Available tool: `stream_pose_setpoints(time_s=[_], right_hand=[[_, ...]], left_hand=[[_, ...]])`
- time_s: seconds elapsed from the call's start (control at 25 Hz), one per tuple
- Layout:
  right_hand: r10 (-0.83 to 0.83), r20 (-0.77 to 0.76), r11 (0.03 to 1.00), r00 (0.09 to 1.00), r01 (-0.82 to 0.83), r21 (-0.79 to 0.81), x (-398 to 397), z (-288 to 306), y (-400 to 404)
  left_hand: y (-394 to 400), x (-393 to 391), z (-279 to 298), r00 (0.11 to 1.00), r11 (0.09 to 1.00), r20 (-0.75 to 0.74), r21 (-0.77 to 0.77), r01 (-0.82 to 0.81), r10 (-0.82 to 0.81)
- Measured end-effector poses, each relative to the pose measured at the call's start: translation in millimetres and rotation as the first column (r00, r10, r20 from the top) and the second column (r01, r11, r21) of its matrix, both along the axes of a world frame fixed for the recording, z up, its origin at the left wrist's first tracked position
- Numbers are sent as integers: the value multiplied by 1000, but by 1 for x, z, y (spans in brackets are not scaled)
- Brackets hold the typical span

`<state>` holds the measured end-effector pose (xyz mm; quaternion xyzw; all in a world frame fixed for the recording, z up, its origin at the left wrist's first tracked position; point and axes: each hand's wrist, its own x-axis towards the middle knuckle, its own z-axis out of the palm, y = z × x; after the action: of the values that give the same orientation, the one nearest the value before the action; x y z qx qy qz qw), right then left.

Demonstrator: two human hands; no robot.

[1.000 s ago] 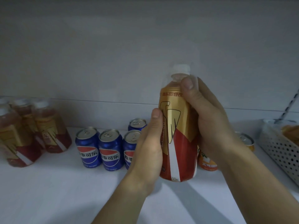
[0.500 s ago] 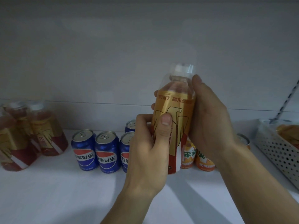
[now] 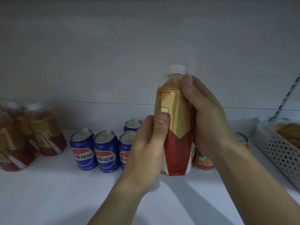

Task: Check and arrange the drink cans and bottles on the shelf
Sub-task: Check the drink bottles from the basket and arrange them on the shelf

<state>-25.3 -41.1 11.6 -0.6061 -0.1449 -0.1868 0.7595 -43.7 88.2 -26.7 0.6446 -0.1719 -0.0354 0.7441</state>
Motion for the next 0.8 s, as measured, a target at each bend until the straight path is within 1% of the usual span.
stream_pose_setpoints(time_s=[0.16,0.28,0.36,0.44,0.52,0.56,0.64,0.72,0.8], right_hand=[[21,-6,998,1000,-21,-56,0,2,-1],[60,-54,998,997,-61,-18,4,-1,-4],[85,-84,996,993,-86,-14,4,-3,-4],[51,-37,998,998,-51,-22,1,-3,-3],[-44,34,997,998,47,-64,-3,0,-1],[-62,56,994,997,66,-87,-5,2,0],[-38,61,990,997,46,-130,-5,4,2],[-25,35,992,999,29,-125,-3,2,1],[-65,22,992,998,67,-110,-1,0,2]], left_hand=[[-2,1,-7,998,991,-61,-133,-4,-4],[-2,3,-7,991,976,-119,-216,25,-52],[-1,3,-5,987,977,-132,-206,59,-88],[0,3,-3,988,987,-129,-146,65,-84],[0,3,-3,996,996,-57,-55,64,-68],[0,2,-2,999,998,-15,-37,45,-45],[-1,0,-1,999,999,35,-47,-4,6],[-1,-3,0,1000,997,14,-80,9,-8],[-1,-2,-1,1000,995,-29,-104,3,-6]])
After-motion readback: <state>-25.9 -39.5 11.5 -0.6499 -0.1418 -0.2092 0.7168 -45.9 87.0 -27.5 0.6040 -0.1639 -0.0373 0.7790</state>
